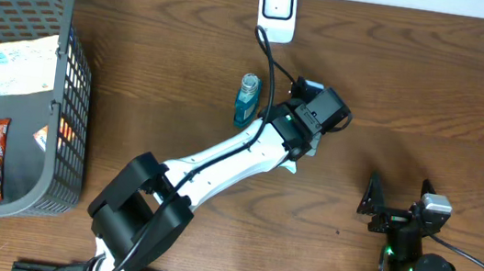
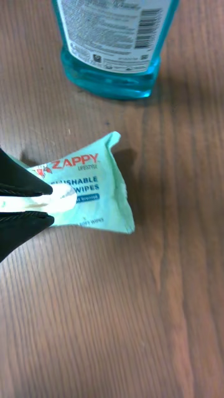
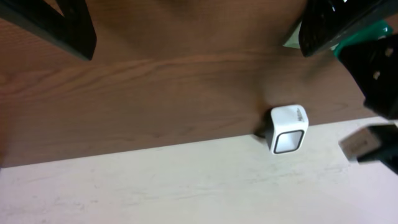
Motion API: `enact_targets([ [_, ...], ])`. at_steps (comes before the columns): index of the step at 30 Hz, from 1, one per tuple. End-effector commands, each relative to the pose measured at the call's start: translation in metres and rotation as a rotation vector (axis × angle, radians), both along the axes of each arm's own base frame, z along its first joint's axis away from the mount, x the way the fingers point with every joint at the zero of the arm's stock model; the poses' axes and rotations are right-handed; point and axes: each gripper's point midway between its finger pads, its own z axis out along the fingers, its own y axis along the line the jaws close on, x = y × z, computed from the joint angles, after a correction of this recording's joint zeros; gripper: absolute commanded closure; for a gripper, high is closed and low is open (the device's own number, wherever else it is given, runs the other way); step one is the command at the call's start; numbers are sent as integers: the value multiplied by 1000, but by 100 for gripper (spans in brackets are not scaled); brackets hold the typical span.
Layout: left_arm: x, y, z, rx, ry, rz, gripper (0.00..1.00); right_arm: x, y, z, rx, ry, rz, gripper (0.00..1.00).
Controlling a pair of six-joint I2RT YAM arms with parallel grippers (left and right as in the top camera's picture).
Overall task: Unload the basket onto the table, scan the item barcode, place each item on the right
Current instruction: 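Carry the wipes pack beside the bottle and release it on the table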
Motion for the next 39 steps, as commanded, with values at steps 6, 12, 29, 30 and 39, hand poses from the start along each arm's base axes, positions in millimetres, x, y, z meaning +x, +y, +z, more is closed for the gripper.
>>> enact_targets([
  [6,12,22,-11,61,-20,66,91,0,1,-1,-8,-1,4,1],
  [12,17,33,-34,89,18,106,91,0,1,-1,-8,-1,4,1],
  [29,10,33,-60,134,84,65,92,0,1,-1,-8,-1,4,1],
  [30,12,35,-50,144,69,63,93,0,1,-1,-8,-1,4,1],
  [39,14,28,89,-11,-120,-24,67,0,1,-1,-8,-1,4,1],
])
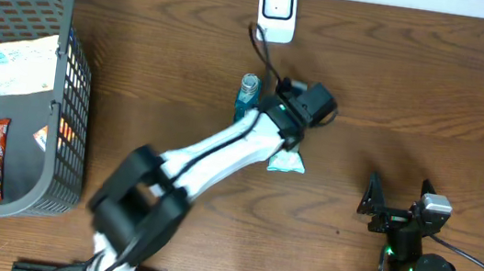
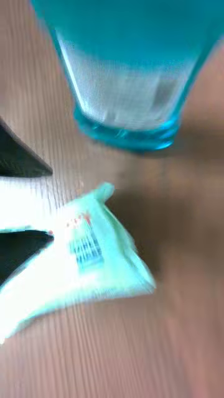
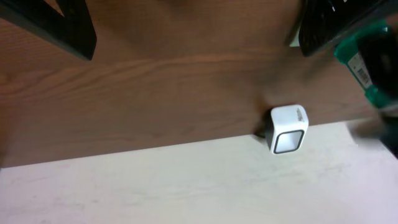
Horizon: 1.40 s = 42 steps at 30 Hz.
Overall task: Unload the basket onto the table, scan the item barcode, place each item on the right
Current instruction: 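Carry the wipes pack beside the bottle and release it on the table, then reach the left gripper into the basket and grasp the orange Kleenex pack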
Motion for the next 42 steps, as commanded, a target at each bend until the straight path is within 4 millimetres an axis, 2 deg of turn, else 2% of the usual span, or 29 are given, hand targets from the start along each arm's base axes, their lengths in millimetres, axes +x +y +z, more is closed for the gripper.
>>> enact_targets([
  [1,6,-7,105,-151,-178,-55,62,0,1,-1,-8,-1,4,1],
  [5,-10,8,185,-245,-323,-109,28,0,1,-1,-8,-1,4,1],
  [6,-13,20,207,-253,-379,-102,20,0,1,-1,-8,-1,4,1],
  [8,-15,50,244,-255,-483,-35,12,0,1,-1,-8,-1,4,1],
  [10,-18,91,280,-249,-593,64,9,0,1,-1,-8,-1,4,1],
  [12,-21,131,305,-234,-676,166,8,0,1,-1,-8,-1,4,1],
  [13,-24,159,319,-220,-723,238,8,0,1,-1,-8,-1,4,1],
  [16,-35,233,343,-173,-810,441,7,0,1,-1,-8,-1,4,1],
  [19,-51,303,348,-134,-843,667,7,0,1,-1,-8,-1,4,1],
  [21,-66,351,341,-113,-839,866,6,0,1,-1,-8,-1,4,1],
  [23,-82,390,328,-104,-813,1059,1,0,1,-1,-8,-1,4,1],
  [25,-96,423,303,-133,-745,1250,0,0,1,-1,-8,-1,4,1],
  [27,-99,440,279,-184,-658,1350,0,0,1,-1,-8,-1,4,1],
  [34,-92,481,174,-439,-248,1692,2,0,1,-1,-8,-1,4,1],
  [38,-84,485,122,-560,-31,1880,2,0,1,-1,-8,0,4,1],
  [42,-69,480,78,-605,147,1965,2,0,1,-1,-8,-1,4,1],
])
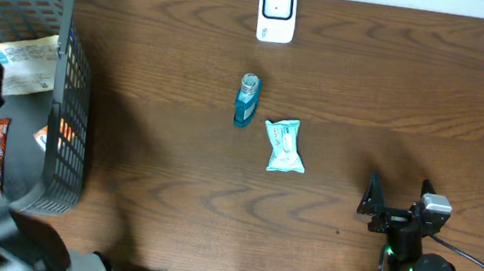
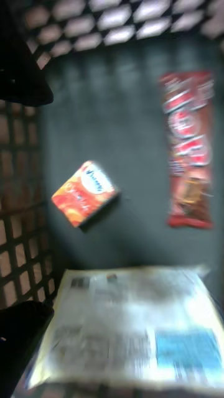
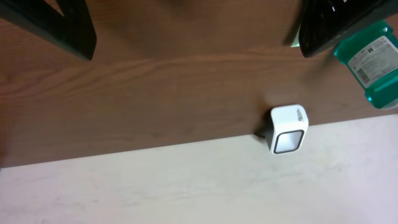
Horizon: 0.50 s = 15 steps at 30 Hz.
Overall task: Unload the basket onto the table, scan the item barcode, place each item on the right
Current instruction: 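Reach the left gripper into the basket and grasp the orange Kleenex pack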
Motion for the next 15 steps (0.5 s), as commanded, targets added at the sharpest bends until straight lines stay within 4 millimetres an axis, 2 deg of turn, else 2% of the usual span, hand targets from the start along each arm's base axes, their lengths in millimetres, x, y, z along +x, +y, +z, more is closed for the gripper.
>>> enact_targets([
  [1,14,-16,-34,-175,15,108,2,0,1,-1,-8,-1,5,1],
  [7,20,-22,-89,-277,157,183,2,0,1,-1,-8,-1,5,1],
  [15,18,-31,-146,-355,308,175,2,0,1,-1,-8,-1,5,1],
])
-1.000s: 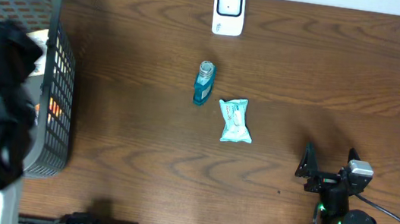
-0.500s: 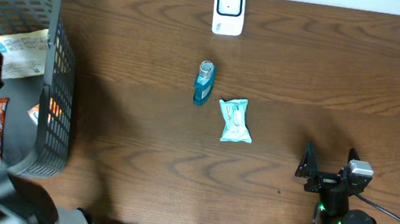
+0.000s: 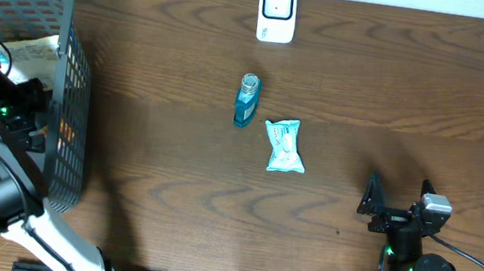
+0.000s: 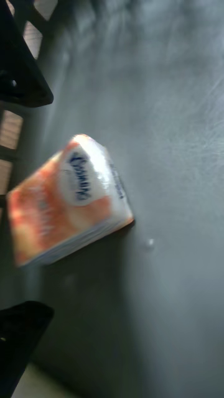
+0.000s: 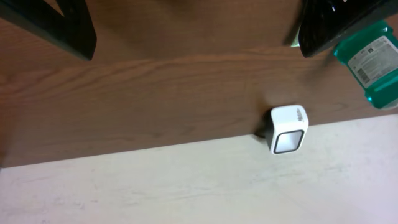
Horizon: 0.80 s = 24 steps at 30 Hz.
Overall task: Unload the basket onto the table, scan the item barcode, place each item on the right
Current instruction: 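Reach the left gripper into the basket and grasp the orange Kleenex pack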
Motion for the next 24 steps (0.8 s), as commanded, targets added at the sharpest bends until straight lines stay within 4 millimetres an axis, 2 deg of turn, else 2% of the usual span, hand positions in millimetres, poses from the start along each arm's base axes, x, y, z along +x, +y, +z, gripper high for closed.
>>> enact_targets([
  [1,-6,-9,-22,-42,72,8,2,0,1,-1,-8,-1,5,1],
  [7,-7,-21,-51,-83,142,-22,2,0,1,-1,-8,-1,5,1],
  [11,-7,-23,-57,-63,169,-52,1,0,1,-1,-8,-1,5,1],
  [12,-8,-21,-56,-49,175,-58,4,0,1,-1,-8,-1,5,1],
  [15,-11,-17,-55,-18,191,-87,31,0,1,-1,-8,-1,5,1],
  [16,-11,-16,-55,-16,191,-93,36,0,1,-1,-8,-1,5,1],
  [19,-10,-15,-53,-16,183,-115,37,0,1,-1,-8,-1,4,1],
  [22,-9,-14,-48,-9,165,-133,50,0,1,-1,-8,-1,5,1],
  [24,-6,-13,-39,4,140,-151,50,0,1,-1,-8,-1,5,1],
])
